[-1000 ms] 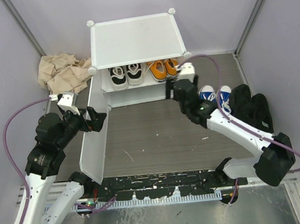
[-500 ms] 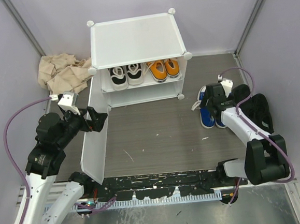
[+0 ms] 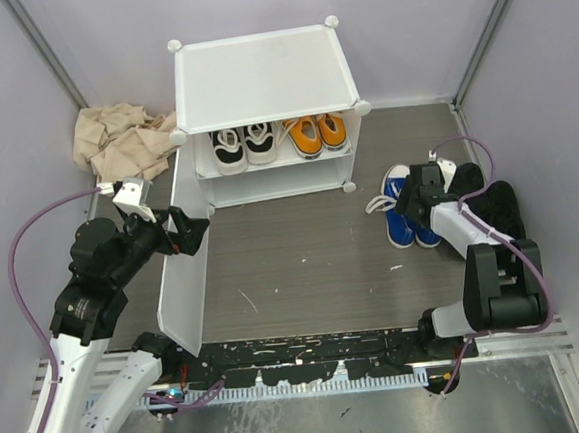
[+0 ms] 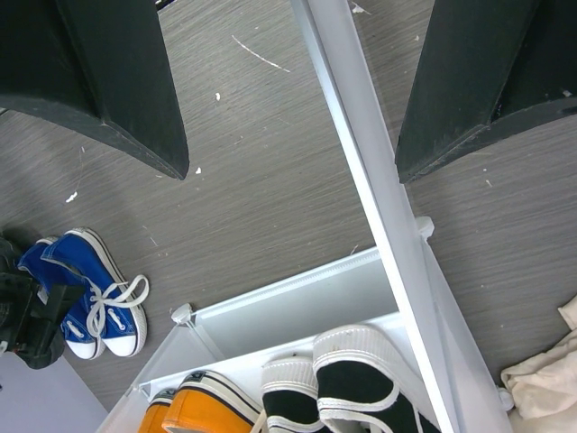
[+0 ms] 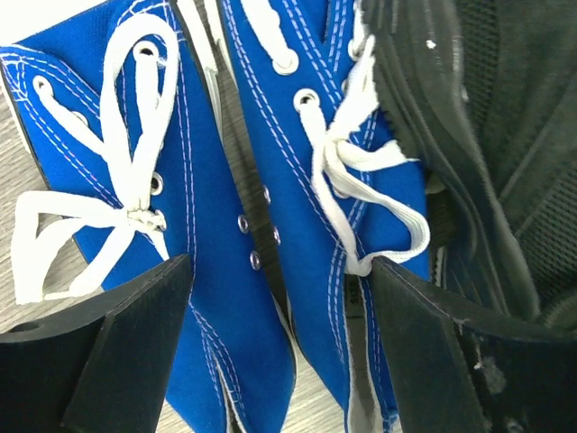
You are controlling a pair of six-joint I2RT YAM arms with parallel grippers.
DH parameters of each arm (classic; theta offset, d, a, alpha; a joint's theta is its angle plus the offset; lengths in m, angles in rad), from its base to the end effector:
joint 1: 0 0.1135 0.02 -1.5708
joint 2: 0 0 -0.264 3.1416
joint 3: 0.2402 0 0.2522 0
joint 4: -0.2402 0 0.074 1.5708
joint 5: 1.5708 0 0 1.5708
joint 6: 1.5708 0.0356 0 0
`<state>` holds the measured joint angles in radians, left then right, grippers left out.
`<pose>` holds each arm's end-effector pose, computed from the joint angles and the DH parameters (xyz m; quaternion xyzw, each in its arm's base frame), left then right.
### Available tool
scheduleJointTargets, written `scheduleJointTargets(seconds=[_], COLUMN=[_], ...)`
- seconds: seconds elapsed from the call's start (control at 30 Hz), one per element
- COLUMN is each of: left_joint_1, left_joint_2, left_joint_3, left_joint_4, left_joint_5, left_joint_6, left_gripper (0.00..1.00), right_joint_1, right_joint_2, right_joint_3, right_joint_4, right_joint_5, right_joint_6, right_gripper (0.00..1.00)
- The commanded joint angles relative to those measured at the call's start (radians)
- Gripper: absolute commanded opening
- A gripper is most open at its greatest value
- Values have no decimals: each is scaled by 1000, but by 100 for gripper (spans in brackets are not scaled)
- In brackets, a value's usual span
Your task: Place and organize the shoes in the shoe cabinet
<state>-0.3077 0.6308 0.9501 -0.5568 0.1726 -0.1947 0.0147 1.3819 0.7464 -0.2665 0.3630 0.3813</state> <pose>0.1188 -0.0442 0.3774 0.0974 0.7787 -0.2187 0.5799 0.2699 -0.0087 0.1915 0.2276 0.9027 -0.1037 0.3500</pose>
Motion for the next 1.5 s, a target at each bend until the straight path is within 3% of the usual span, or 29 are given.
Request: scheduleJointTargets(seconds=[0.0, 0.13, 0.3, 0.4, 0.57, 0.63, 0.83, 1.17, 1.33, 1.47], left_joint_1=[2, 2, 1, 2, 2, 1, 2, 1, 2, 1], left_joint_2=[13, 15, 12, 8, 7, 9, 8, 6, 12, 12], left_joint_3=[-20, -20, -19, -18, -19, -17, -14, -11, -10, -10], left_joint_4=[-34, -34, -37, -38, -39, -39, -43, -46, -45, -48], left_joint_5=[5, 6, 6, 3, 3, 4, -1, -16, -18, -21], left_joint_6=[12, 11, 12, 12, 11, 9, 7, 7, 5, 5], left_gripper=[98, 98, 98, 98, 98, 98, 98, 98, 98, 98], right_joint_1=[-1, -1, -1, -1, -1, -1, 55, 398, 657, 842], right_joint_2=[62, 94, 106, 89, 59, 34, -142, -368, -345, -252], right_joint_3=[30, 5, -1, -19, -60, -75, -105, 2, -11, 21], right_joint_4=[46, 66, 72, 78, 87, 87, 41, -178, -95, 66], right_joint_5=[-105, -154, -193, -225, -308, -316, -352, -260, -216, -83], right_joint_6=[-22, 1, 20, 25, 16, 16, 40, 145, 239, 243], right_gripper=[85, 84, 68, 53, 8, 1, 1, 1, 1, 1])
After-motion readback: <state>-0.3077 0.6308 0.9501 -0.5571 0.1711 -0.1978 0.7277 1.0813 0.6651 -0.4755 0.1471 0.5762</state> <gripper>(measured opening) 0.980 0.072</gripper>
